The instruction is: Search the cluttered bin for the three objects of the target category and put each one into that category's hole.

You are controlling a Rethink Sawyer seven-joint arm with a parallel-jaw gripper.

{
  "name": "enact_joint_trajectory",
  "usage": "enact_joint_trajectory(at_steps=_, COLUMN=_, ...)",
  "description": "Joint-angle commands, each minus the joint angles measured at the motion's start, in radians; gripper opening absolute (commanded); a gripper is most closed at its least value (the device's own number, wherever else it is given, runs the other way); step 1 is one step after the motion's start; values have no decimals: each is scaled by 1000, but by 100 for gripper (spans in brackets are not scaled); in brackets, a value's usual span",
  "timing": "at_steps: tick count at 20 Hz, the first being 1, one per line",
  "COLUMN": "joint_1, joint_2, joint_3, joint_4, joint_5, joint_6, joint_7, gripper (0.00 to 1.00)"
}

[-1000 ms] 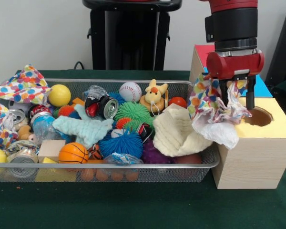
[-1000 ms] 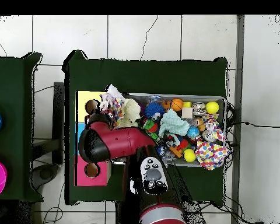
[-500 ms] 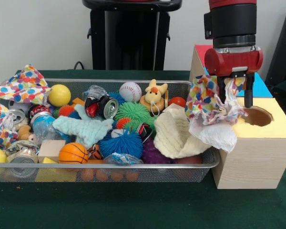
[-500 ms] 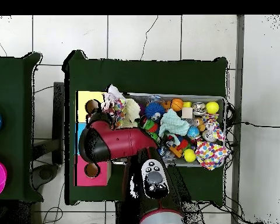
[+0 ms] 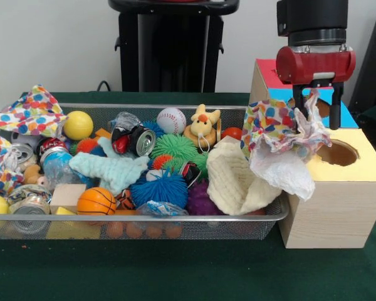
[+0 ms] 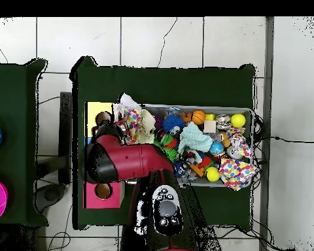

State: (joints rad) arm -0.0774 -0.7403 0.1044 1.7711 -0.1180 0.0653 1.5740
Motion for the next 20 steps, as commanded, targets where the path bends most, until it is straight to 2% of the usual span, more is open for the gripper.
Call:
enact_joint_trajectory(at_steps=1, joint_1=12, joint_2=43, joint_3=1, joint_4=47, joint_5=64, joint_6=53, joint_7=220, gripper=100)
enact_joint_trajectory(at_steps=5, joint_1=-4, joint_2=93, joint_3=24, joint_4=79, joint_5=64, joint_6=-59, joint_7=247, gripper=100)
enact_joint_trajectory(at_steps=10, joint_1=-20, joint_2=120, joint_3=45, joint_4=103, joint_5=59, joint_6=-129, joint_7=262, gripper=100)
enact_joint_trajectory(at_steps=14, joint_1=-39, joint_2=170, joint_3=77, joint_4=109, joint_5=63, joint_6=-196, joint_7=283, gripper=100)
enact_joint_trajectory(at_steps=20, joint_1=-5, joint_2=179, joint_3=69, joint_4=106, joint_5=129, joint_6=-194, joint_7=297, gripper=100)
